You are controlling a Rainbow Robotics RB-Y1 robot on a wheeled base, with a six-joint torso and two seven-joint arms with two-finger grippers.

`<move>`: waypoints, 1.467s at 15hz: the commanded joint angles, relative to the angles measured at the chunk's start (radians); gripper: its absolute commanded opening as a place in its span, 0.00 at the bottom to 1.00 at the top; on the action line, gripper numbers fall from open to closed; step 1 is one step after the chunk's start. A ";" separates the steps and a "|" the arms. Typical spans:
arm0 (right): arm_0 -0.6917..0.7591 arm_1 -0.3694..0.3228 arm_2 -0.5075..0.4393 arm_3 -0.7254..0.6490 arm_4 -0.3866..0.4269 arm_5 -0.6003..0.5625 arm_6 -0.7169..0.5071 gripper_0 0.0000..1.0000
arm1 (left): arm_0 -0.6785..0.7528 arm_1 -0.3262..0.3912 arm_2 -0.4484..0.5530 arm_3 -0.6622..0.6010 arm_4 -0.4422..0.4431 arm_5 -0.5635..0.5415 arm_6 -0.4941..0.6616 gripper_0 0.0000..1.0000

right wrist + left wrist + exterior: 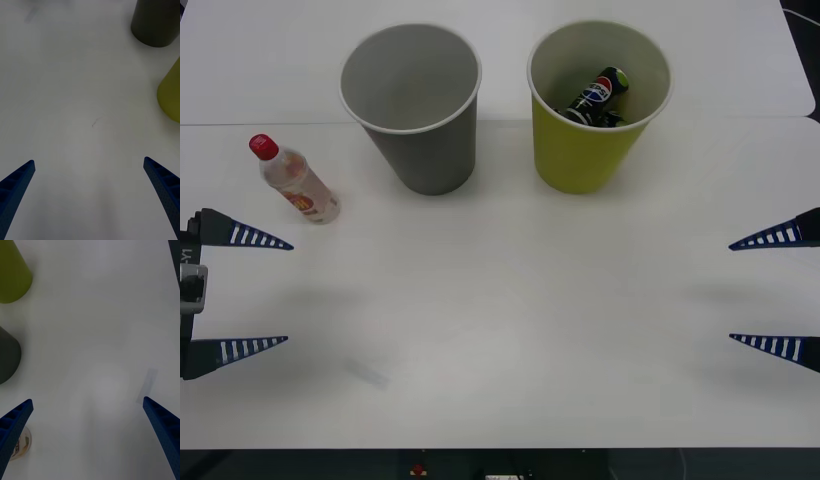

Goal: Put the can into the green bin and the plastic bottle into the gray bin

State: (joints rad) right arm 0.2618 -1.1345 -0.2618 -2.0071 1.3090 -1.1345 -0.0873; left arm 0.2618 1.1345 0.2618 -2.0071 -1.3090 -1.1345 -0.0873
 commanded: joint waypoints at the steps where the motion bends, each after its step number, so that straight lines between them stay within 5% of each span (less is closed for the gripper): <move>1: 0.000 0.000 0.000 0.000 0.000 0.000 0.000 1.00 | 0.000 0.000 0.000 0.000 0.000 0.000 0.000 1.00; 13: 0.000 0.000 0.000 0.000 0.000 0.000 0.000 1.00 | 0.160 -0.074 0.002 -0.071 0.017 0.208 0.058 1.00; 22: 0.000 0.000 0.000 0.000 0.000 0.000 0.000 1.00 | 0.275 -0.170 0.002 -0.071 0.014 0.449 0.388 1.00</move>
State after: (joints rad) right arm 0.2618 -1.1345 -0.2618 -2.0071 1.3090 -1.1345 -0.0872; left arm 0.5281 0.9745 0.2649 -2.0785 -1.2958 -0.7135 0.2777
